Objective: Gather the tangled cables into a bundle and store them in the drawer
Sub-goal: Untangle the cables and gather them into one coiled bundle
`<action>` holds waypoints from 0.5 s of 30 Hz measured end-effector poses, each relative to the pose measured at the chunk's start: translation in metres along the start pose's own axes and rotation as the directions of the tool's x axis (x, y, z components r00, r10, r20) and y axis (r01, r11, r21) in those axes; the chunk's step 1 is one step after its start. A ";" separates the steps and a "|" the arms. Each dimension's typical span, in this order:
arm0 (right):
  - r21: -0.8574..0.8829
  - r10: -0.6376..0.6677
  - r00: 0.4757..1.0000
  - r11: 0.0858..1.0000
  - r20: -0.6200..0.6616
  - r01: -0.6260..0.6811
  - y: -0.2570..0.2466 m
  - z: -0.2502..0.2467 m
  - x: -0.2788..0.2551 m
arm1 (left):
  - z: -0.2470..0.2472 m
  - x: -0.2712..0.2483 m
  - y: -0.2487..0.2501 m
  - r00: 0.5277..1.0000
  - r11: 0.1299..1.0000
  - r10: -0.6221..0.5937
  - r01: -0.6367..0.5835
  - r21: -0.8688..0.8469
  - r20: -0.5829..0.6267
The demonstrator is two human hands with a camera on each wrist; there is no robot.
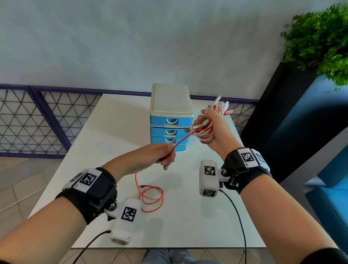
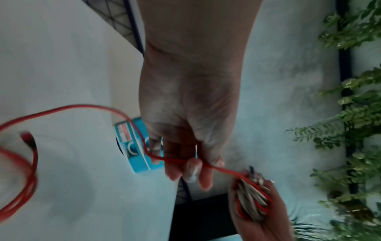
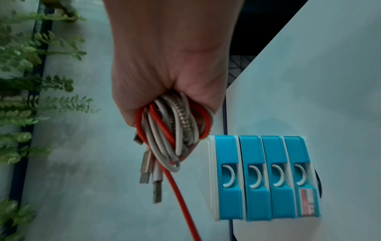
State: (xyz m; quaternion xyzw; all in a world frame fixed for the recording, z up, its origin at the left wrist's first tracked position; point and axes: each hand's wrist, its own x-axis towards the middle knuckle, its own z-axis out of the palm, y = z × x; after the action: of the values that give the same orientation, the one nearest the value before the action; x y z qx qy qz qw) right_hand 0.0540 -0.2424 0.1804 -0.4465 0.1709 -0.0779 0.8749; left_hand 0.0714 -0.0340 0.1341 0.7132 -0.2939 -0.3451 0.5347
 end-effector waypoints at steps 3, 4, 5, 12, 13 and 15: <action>0.014 0.038 0.998 0.999 0.051 -0.039 -0.012 -0.010 -0.001 | -0.015 -0.008 -0.006 0.997 0.978 -0.072 0.067 0.199 0.020; -0.038 0.062 0.994 0.998 0.086 -0.059 -0.015 -0.011 -0.004 | -0.019 -0.007 -0.004 0.998 0.951 -0.067 0.069 0.303 -0.015; -0.119 0.093 0.988 0.990 0.123 -0.078 -0.017 -0.011 -0.007 | -0.023 -0.004 -0.001 0.997 0.917 -0.044 0.065 0.394 -0.063; -0.526 0.266 0.925 0.846 0.271 -0.089 -0.003 0.001 -0.019 | -0.029 0.018 0.044 0.923 0.828 0.225 -0.013 0.560 -0.311; -0.557 0.281 0.921 0.826 0.271 -0.088 0.000 0.002 -0.020 | -0.027 0.020 0.050 0.913 0.822 0.253 -0.027 0.570 -0.321; -0.548 0.328 0.893 0.828 0.307 -0.116 0.004 0.005 -0.022 | -0.023 0.024 0.056 0.890 0.803 0.299 -0.039 0.595 -0.345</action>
State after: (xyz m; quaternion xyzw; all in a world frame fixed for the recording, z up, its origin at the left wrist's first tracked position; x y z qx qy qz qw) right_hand 0.0353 -0.2294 0.1849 -0.6471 0.0603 0.1653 0.7418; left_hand 0.1010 -0.0545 0.1878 0.8678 -0.3248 -0.0276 0.3751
